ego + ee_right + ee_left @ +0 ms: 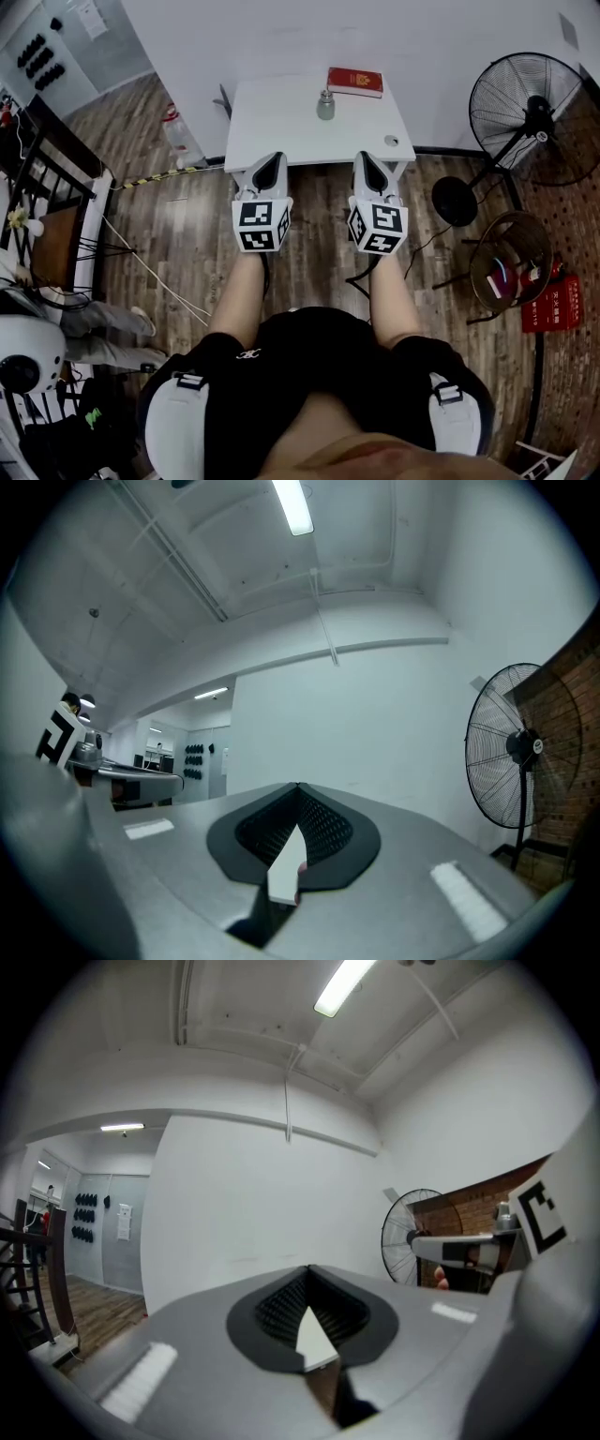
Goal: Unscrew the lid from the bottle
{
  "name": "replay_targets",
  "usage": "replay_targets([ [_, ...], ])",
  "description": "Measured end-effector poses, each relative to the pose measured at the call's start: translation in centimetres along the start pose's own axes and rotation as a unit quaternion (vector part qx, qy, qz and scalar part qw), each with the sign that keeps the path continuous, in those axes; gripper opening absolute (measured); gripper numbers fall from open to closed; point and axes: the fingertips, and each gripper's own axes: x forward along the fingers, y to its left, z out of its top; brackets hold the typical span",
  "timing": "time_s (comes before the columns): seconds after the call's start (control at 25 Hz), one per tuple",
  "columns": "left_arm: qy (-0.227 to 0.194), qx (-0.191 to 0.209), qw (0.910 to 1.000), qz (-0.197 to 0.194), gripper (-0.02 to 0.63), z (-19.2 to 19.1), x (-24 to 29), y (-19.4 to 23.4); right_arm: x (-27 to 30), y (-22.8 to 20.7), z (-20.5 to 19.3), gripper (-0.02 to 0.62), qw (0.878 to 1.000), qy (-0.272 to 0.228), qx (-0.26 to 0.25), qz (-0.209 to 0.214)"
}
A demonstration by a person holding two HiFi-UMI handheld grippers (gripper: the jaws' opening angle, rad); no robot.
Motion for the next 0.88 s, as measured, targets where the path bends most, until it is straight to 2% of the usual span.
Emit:
replay_targets([
  [0.28,-0.008,-0.012,0.9998,-0.010,0.054,-0.1,0.3,3.5,1.8,3.0,-0.6,0.002,1.000,0.003,-0.012,-0.009],
  [0.56,-0.008,-0.021,0.9990,-0.039,0.054,-1.5,0.9,6.7,3.0,5.6,-1.5,0.002,0.999,0.000,-0.026,-0.039],
  [0.88,-0.005,-0.028,0.9980,-0.056,0.054,-2.3,2.9,8.8,5.4,5.9,-1.5,0.002,0.998,-0.004,-0.029,-0.056],
])
